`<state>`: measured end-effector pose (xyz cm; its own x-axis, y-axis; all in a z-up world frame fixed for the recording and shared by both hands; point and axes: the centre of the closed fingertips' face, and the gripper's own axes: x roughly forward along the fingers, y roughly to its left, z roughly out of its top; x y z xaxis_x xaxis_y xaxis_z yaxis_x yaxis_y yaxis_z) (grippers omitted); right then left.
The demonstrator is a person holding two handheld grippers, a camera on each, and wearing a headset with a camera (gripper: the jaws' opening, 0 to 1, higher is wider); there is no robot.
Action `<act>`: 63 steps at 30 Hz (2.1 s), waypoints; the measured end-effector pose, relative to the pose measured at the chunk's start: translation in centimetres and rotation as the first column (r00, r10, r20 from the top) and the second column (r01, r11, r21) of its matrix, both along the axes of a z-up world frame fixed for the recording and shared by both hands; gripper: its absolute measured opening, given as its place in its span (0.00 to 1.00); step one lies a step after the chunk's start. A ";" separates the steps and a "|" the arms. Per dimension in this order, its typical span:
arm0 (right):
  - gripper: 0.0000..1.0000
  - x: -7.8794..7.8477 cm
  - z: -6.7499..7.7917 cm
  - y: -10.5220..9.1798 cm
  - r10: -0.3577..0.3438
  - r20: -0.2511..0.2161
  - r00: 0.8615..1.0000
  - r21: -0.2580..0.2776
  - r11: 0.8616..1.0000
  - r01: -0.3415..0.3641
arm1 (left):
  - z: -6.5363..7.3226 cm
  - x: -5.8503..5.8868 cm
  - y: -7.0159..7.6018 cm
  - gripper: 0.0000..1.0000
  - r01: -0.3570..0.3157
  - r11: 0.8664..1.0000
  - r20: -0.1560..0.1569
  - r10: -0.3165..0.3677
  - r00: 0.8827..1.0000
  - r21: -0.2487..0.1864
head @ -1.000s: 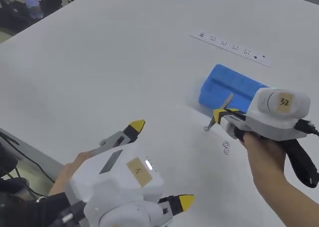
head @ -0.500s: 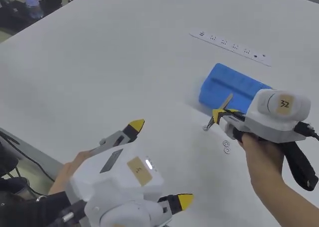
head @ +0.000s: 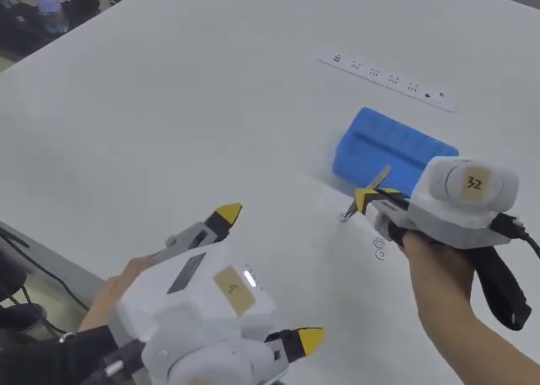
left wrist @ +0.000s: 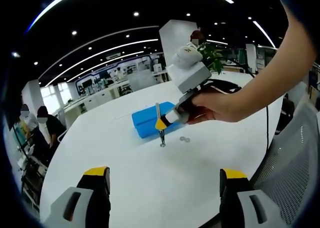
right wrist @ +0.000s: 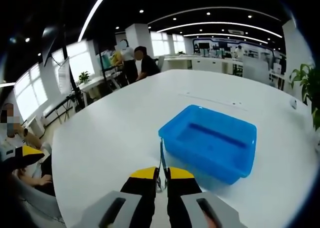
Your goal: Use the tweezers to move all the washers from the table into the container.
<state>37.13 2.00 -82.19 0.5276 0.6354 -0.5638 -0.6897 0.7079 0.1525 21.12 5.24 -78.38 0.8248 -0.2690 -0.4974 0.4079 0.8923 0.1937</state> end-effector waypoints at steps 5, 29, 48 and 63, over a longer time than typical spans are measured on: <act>0.04 0.0 0.0 0.0 -0.002 -0.003 1.000 0.000 1.000 0.002 | -0.1 -0.1 0.0 0.93 0.002 1.000 -0.003 -0.002 1.000 0.004; 0.03 -0.1 -0.2 -0.2 -0.008 -0.013 1.000 -0.006 1.000 0.008 | -0.2 -0.2 0.2 0.92 -0.001 1.000 -0.007 0.001 1.000 0.015; 0.00 -3.8 -2.5 -3.9 0.033 -0.084 0.996 -0.093 0.995 -0.041 | -0.9 -0.4 -0.2 0.78 0.009 1.000 -0.067 -0.008 0.998 0.014; 0.00 -5.7 -4.8 -4.2 0.159 0.010 0.987 -0.310 0.939 -0.148 | -0.9 -0.7 -0.4 0.71 0.027 1.000 -0.090 -0.026 0.996 0.010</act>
